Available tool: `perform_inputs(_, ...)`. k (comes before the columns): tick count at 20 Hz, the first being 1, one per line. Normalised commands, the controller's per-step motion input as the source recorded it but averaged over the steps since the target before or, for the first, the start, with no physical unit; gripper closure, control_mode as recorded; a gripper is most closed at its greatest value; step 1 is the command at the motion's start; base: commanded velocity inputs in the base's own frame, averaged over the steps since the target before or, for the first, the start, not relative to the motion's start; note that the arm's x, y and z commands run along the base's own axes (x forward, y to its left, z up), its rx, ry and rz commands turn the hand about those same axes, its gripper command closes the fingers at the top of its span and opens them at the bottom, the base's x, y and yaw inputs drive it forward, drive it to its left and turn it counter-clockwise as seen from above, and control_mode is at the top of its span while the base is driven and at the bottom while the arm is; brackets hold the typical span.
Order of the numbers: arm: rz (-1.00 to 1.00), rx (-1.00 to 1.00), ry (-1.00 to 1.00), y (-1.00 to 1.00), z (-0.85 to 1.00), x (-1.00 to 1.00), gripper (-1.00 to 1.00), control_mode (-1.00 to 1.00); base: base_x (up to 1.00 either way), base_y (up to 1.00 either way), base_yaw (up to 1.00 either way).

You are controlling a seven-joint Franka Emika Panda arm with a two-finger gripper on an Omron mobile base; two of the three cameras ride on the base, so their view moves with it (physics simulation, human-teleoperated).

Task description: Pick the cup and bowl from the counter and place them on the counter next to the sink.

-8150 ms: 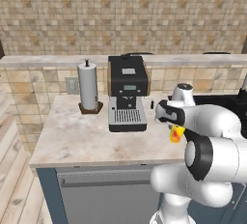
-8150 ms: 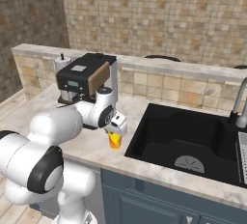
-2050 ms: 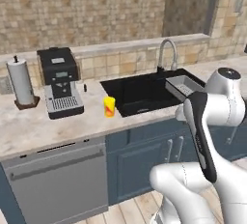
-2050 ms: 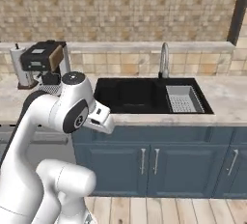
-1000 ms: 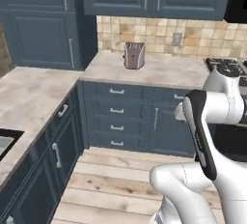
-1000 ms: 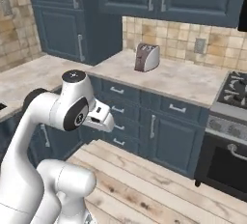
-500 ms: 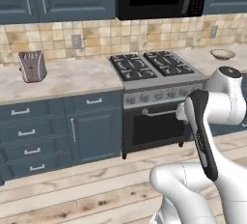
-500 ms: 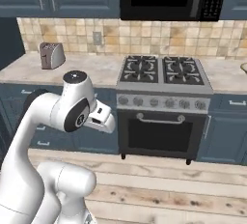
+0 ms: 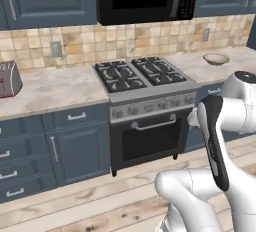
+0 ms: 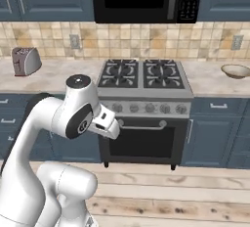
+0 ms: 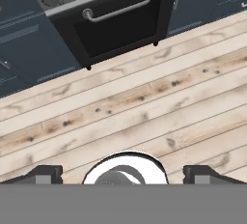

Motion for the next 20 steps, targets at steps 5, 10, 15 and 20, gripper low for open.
perform_inputs(5,0.0,0.0,0.0,0.0,0.0,0.0,-1.0,1.0,0.93,-0.56,0.15)
perform_inputs(10,0.0,0.0,0.0,0.0,0.0,0.0,-1.0,1.0,0.58,-0.89,0.05)
perform_inputs(15,0.0,0.0,0.0,0.0,0.0,0.0,-1.0,1.0,0.18,-1.0,0.0)
perform_inputs(20,0.0,0.0,0.0,0.0,0.0,0.0,-1.0,1.0,0.19,-1.0,0.0)
